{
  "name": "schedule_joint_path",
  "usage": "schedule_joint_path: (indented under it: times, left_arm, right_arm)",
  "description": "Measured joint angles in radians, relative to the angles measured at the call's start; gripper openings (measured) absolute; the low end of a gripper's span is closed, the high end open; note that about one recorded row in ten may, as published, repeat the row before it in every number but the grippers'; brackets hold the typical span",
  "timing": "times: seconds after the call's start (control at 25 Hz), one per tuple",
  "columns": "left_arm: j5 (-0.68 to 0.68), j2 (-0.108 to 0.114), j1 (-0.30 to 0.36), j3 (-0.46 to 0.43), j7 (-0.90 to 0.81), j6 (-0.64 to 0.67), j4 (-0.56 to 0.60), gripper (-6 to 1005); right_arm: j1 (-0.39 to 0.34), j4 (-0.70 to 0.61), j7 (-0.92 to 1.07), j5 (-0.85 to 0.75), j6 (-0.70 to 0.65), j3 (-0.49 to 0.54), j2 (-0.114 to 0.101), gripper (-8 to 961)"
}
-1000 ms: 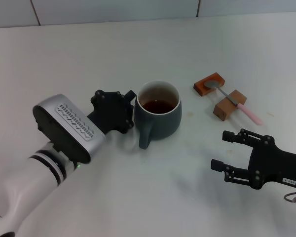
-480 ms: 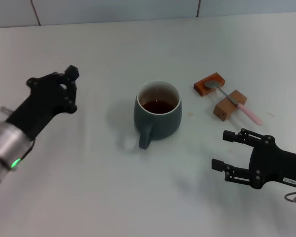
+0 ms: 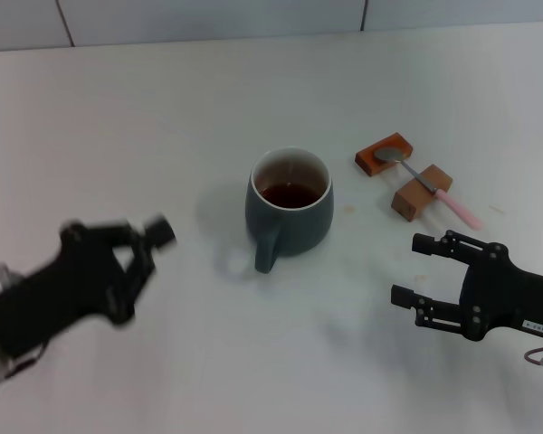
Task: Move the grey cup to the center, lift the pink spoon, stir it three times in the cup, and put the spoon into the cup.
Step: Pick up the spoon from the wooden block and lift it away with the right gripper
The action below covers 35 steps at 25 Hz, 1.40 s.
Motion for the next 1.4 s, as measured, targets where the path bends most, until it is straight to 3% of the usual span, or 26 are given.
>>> schedule_joint_path:
  times: [0.4,0.8,1.4]
  left_arm:
    - [-0.001,-0.077,0.029,0.083,0.090,0.006,0.137,76]
    - [-0.002,-0.081,0.048,0.090,0.100,-0.032,0.145,128]
    - [-0.002,-0.079,0.053,0.145,0.123,-0.037,0.148,672]
  right_arm:
    - [-0.001,-0.002,0.001,0.001,0.000,0.002,0.001,784]
    - [-0.006,-0.001,0.002,0.002,0.000,0.005,0.003,785]
    - [-0.015,0.000,0.005,0.002,-0.002,0.005,0.002,785]
